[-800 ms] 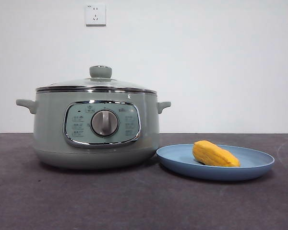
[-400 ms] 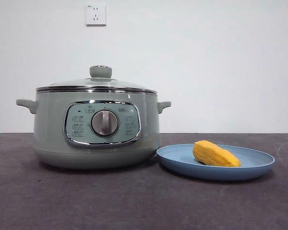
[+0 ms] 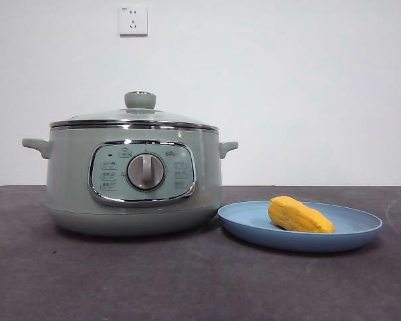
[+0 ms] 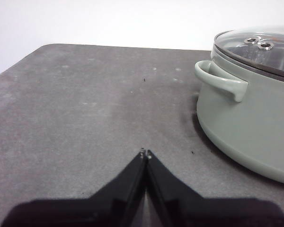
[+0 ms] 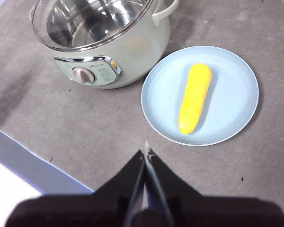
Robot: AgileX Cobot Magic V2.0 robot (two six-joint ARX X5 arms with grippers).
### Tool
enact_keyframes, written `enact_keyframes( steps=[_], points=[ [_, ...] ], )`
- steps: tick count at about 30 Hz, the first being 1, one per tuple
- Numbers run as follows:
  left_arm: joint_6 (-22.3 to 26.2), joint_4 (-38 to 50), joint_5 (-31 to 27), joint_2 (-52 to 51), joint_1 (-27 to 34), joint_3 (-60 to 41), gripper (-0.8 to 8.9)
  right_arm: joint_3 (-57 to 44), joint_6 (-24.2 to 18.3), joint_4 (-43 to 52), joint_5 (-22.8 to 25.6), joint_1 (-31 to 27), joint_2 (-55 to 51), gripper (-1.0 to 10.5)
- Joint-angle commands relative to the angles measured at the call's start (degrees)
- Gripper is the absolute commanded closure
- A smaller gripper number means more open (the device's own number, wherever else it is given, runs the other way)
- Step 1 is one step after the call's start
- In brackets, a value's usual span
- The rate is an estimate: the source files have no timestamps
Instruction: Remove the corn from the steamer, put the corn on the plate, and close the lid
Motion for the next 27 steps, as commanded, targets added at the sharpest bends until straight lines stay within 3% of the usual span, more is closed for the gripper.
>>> enact_keyframes(
  steps=[1, 8, 12, 19, 27],
  points=[
    [-0.2, 0.2, 0.0, -0.1, 0.2, -0.8, 8.17, -0.2, -0.2, 0.3, 0.2, 0.1, -0.1, 9.5],
    [-0.2, 0.2, 0.0, -0.1, 0.2, -0.8, 8.17, -0.2, -0.3, 0.3, 0.2, 0.1, -0.1, 9.5],
    [-0.2, 0.2, 0.0, -0.1, 0.2, -0.8, 8.17, -0.2, -4.2, 3.3, 1.7, -1.7, -1.9, 9.5],
    [-0.2, 0.2, 0.0, -0.1, 0.2, -0.8, 8.17, -5.8, -3.9, 18.5, 1.4, -10.6, -11.0, 9.5],
    [-0.2, 0.2, 0.0, -0.1, 0.2, -0.8, 8.16, -28.7, -2.6, 43.3, 1.9, -18.9, -24.8, 9.5]
  ],
)
